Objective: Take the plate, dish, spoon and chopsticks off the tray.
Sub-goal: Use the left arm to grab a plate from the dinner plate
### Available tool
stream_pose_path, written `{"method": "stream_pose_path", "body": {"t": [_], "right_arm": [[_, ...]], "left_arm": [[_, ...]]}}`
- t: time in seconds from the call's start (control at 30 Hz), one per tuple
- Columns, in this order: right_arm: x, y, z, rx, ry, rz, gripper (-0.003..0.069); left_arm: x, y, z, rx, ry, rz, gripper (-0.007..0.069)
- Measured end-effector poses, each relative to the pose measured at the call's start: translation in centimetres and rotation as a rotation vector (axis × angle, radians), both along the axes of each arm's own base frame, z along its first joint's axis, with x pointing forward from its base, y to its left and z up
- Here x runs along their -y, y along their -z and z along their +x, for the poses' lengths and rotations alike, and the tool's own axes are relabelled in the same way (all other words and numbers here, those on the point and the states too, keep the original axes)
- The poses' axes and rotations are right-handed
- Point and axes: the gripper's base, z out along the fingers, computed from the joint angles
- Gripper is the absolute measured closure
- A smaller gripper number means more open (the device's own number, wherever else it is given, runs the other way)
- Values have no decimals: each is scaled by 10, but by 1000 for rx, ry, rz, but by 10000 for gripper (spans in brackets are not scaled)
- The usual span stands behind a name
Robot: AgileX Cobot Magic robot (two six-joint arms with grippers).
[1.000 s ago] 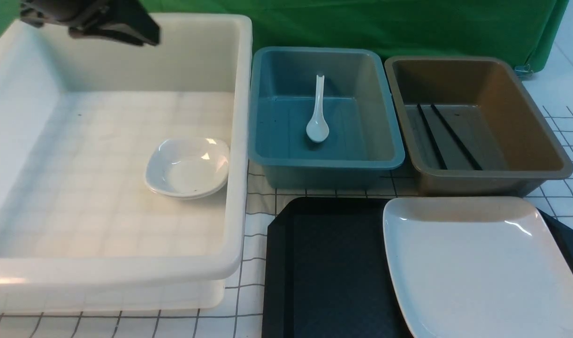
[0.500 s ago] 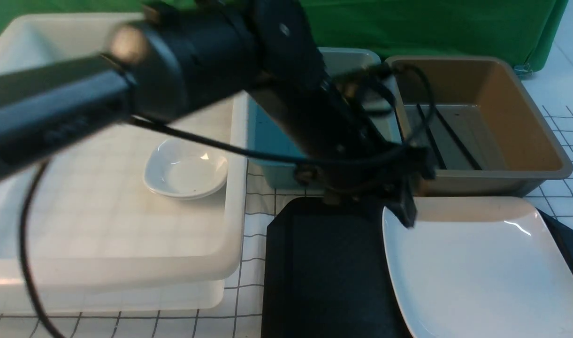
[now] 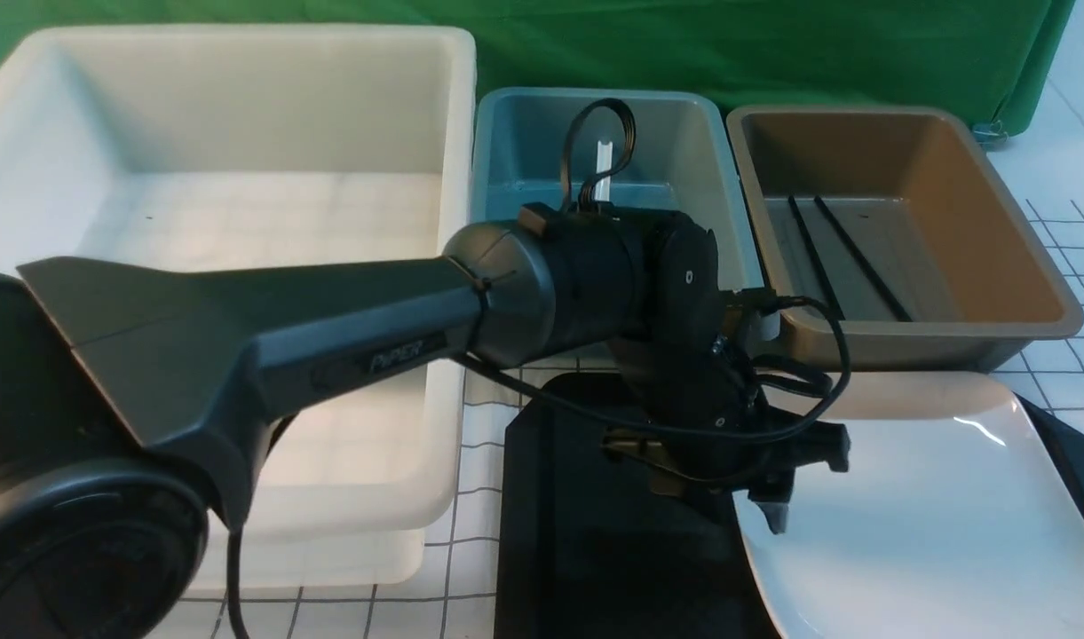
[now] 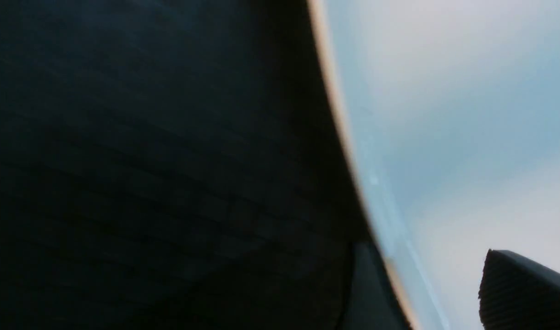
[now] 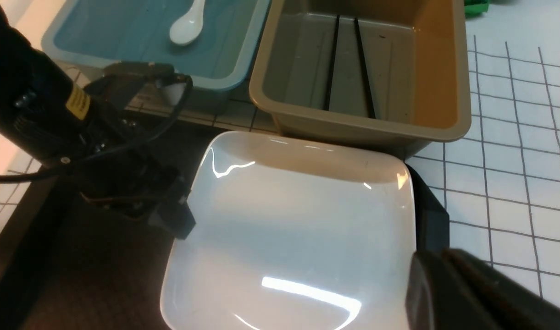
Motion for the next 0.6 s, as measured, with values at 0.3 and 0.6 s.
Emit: {"method": "stream_pose_path", "body": {"t": [0.3, 0.6], "right_arm": [[0, 0, 0, -1, -1, -1, 631], [0, 0, 0, -2, -1, -1, 621]], "left_arm": [[7, 21, 9, -2, -90, -37, 291], [13, 36, 11, -58, -147, -89, 295]]}}
